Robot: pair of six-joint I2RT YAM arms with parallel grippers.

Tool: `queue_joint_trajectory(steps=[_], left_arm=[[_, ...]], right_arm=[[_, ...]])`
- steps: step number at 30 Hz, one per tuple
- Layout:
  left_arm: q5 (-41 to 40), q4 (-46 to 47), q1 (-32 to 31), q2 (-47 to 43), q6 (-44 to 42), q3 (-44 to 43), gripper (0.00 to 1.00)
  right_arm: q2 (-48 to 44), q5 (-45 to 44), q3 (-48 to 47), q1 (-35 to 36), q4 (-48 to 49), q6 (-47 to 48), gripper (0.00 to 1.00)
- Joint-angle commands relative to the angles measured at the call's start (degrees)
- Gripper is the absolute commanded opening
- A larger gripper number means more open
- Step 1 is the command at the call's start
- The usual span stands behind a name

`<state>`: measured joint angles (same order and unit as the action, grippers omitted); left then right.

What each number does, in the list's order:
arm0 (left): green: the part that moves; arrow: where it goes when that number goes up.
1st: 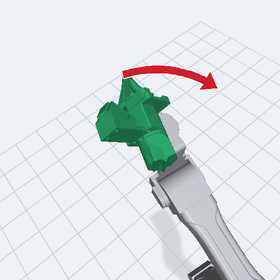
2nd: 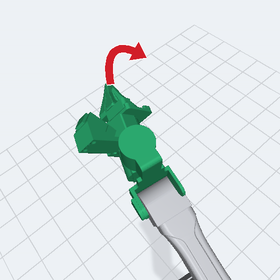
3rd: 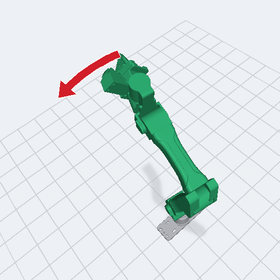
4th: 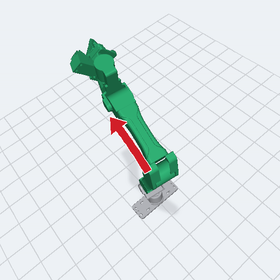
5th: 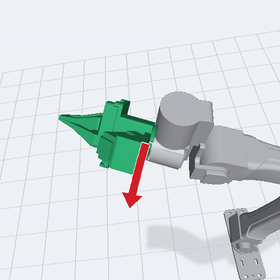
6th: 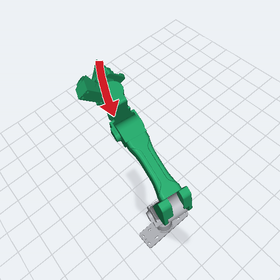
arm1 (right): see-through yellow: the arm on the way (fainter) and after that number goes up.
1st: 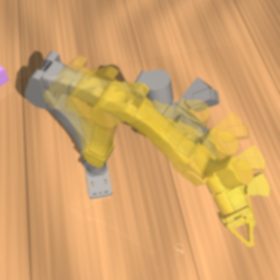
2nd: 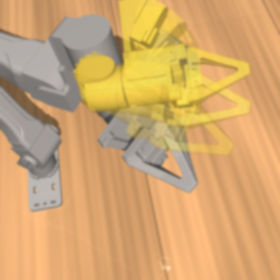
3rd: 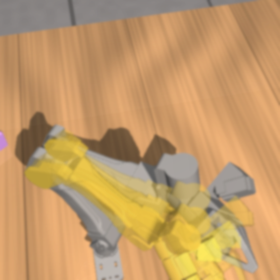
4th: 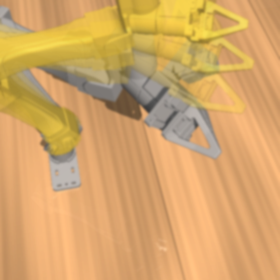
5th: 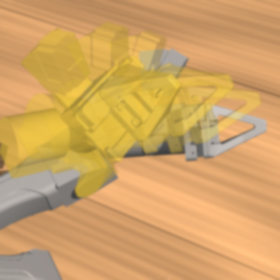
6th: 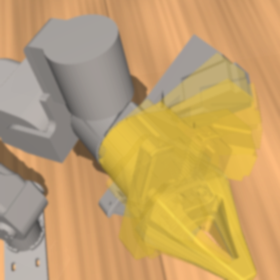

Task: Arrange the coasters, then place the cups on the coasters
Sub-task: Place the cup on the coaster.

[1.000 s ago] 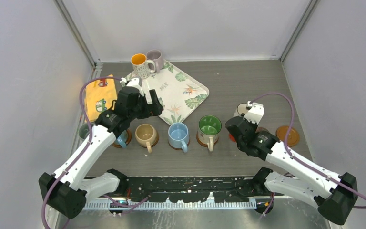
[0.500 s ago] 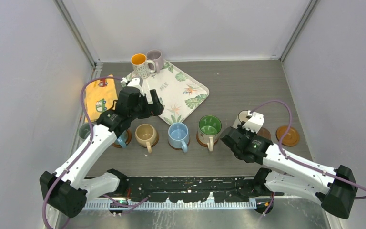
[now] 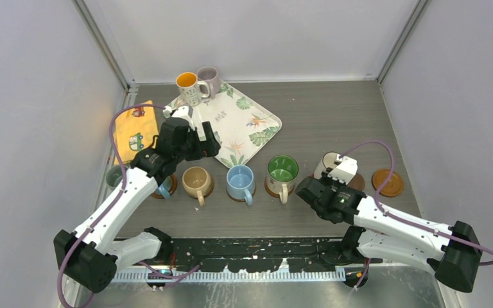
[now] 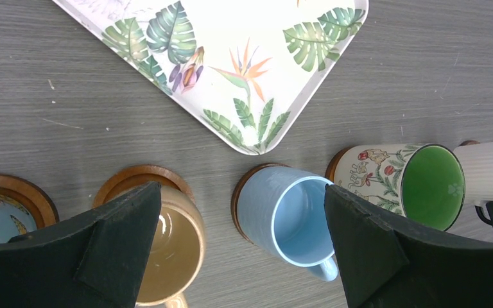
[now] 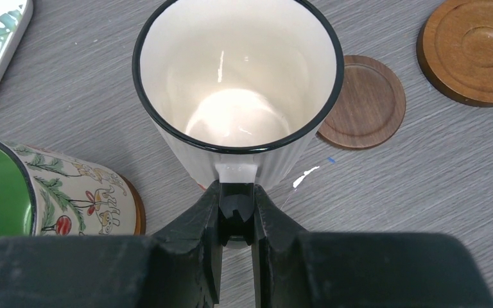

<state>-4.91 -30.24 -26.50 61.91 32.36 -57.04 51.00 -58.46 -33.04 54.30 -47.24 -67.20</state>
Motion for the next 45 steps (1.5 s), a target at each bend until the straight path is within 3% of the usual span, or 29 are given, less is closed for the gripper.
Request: queue_joint_trajectory(steps=[1,27,41,45], left_arm=[[-0.7,2.1,0.3,-1.0,-0.5,0.2,1.00],[-0.8,2.2,0.3,-1.7,-0.8,0.8,1.00],[-0.9,2.0,0.3,-1.9,-0.9,1.1,1.00],[-0.9,1.9,0.3,-1.9,-0.9,1.1,1.00]], right_arm=[[0.9,-7.6,0.2,0.8,3.3,-3.9,0.01],[10.5,-8.1,2.3,1.1,11.3,-6.6,0.02],[10.8,-7.4,2.3,1.2,10.0,-8.2,0.34],[9.9,-7.0,2.4,1.1,9.4,-8.3,0.36]])
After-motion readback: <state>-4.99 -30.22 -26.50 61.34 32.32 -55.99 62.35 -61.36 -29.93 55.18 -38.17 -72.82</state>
